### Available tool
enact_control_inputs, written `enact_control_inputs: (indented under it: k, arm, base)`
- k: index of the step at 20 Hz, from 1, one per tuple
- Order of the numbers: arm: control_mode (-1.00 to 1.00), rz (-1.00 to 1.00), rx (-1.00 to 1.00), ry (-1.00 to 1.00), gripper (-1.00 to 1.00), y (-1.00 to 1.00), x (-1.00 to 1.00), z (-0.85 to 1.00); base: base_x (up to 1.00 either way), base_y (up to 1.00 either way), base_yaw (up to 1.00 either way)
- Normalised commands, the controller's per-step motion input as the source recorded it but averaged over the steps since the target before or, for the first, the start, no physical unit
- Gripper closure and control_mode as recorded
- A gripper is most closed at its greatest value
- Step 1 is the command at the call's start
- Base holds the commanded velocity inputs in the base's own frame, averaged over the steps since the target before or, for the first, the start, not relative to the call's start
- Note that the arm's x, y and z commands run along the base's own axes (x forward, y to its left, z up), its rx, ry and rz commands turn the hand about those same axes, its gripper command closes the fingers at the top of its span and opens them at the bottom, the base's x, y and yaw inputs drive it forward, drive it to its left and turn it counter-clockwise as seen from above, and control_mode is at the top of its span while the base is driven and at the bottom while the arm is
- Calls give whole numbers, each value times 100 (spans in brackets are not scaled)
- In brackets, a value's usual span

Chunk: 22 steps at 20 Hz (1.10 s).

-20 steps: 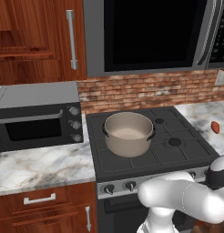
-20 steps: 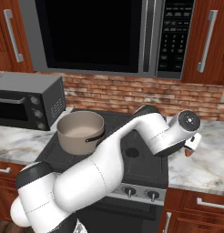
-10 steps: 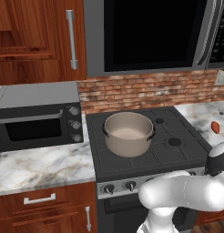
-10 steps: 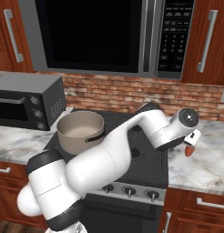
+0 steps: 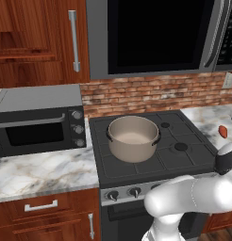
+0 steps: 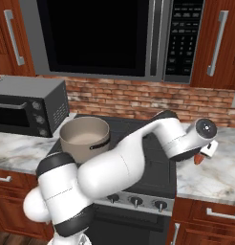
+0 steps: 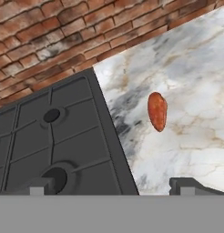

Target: Turn on the burner for the pot on the stove. Wait thirty seconds for the pot to heat up. Then add the sweet potato to the pot.

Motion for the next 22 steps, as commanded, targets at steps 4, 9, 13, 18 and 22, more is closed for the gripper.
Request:
enact_control_inputs:
  k: [4,9,13,18,22]
  arm:
    - [-100,0,0,2,-100,-21,0,0]
    - [-100,0,-1,3,-100,-9,5,0]
    - [-100,0,0,9,-100,-7,16,0]
    - [-100,0,-5,8,-100,0,20,0]
    - [-100,0,0,6,-100,0,11,-7]
  base:
    - [0,0,0]
    - [0,0,0]
    - [0,0,0]
    - [0,0,0]
    - [0,0,0]
